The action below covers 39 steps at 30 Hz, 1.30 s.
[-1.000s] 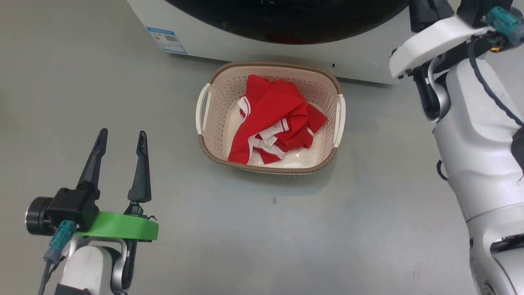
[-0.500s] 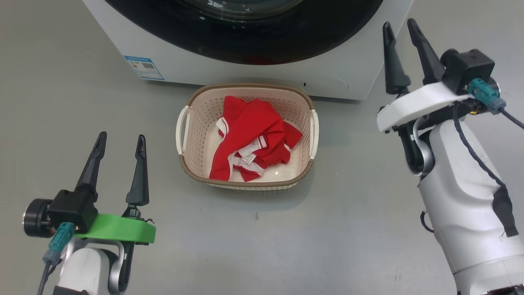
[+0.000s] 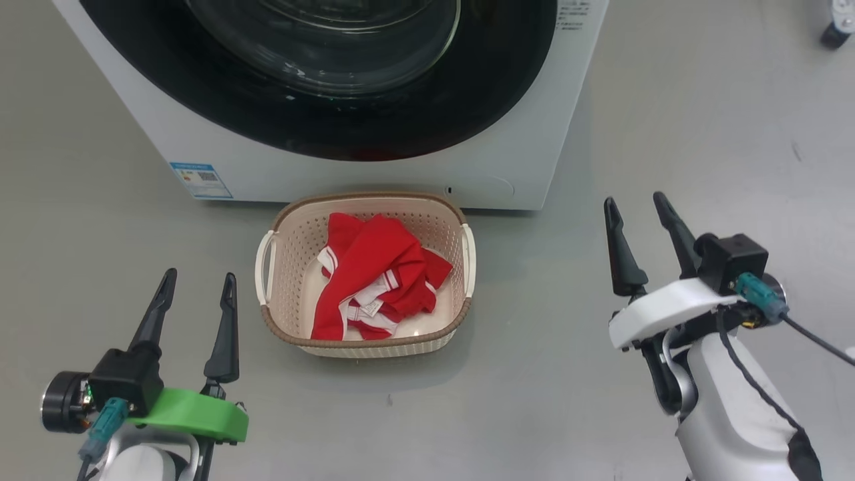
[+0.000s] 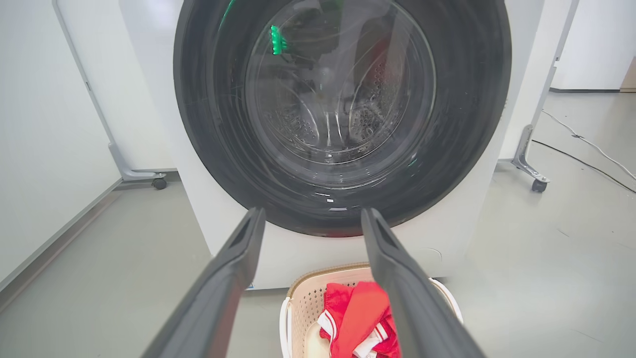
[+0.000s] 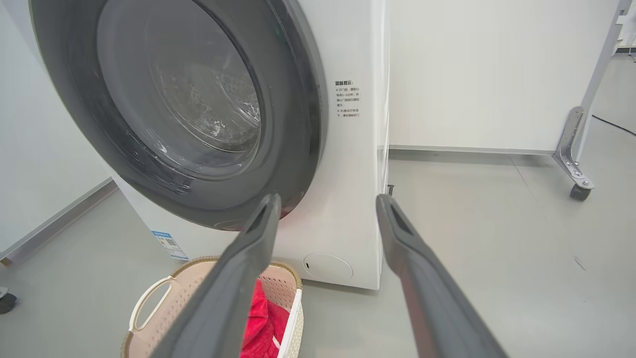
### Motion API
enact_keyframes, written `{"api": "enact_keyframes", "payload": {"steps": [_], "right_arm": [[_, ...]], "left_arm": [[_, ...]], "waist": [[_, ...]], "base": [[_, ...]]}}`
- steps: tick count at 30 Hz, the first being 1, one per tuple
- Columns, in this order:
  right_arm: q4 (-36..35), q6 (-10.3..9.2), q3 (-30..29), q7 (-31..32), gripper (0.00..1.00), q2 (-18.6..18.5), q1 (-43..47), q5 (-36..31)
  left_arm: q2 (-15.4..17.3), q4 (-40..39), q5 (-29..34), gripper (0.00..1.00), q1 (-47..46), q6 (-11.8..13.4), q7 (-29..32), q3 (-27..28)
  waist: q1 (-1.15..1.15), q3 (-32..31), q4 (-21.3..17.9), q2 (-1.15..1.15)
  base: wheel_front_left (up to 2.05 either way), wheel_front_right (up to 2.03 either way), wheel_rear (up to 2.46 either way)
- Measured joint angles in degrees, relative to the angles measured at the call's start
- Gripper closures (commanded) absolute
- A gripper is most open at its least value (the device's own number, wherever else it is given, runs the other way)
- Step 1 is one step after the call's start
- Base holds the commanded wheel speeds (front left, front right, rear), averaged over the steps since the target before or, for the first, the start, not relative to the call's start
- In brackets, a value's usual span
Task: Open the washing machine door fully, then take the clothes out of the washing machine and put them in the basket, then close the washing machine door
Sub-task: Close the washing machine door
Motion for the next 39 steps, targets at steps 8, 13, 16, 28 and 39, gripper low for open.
{"api": "enact_keyframes", "payload": {"steps": [8,13,16,28,39], "right_arm": [[-2.3,-0.33,1.3,0.0,0.0,0.2,7.6,0.0],[-4.4,-0.73,2.1,0.0,0.0,0.3,10.4,1.4],[-5.2,-1.04,2.1,0.0,0.0,0.3,12.3,1.5],[-7.8,-2.58,1.5,0.0,0.0,0.7,18.2,1.1],[-9.8,-3.5,1.4,0.0,0.0,0.8,20.3,0.9]], "left_arm": [[0.0,1.7,0.0,0.0,3.8,-0.2,0.0,-0.5],[0.0,2.2,-0.1,0.0,6.3,-0.2,0.0,-0.4],[0.0,2.7,-0.4,0.0,7.4,-0.2,0.1,-0.6],[-0.1,2.7,-0.5,0.0,10.6,-0.1,0.8,-1.0],[-0.1,1.7,-0.5,0.0,10.9,0.2,0.8,-1.0]], "waist": [[0.0,-4.1,-2.9,0.0],[0.0,-6.6,-4.4,0.0],[0.0,-7.9,-5.2,0.0],[0.0,-11.9,-6.8,0.0],[0.0,-12.3,-7.1,0.0]], "base": [[0.0,0.0,0.0],[0.0,0.0,0.0],[0.0,0.0,0.0],[0.0,0.0,0.0],[0.0,0.0,0.0]]}}
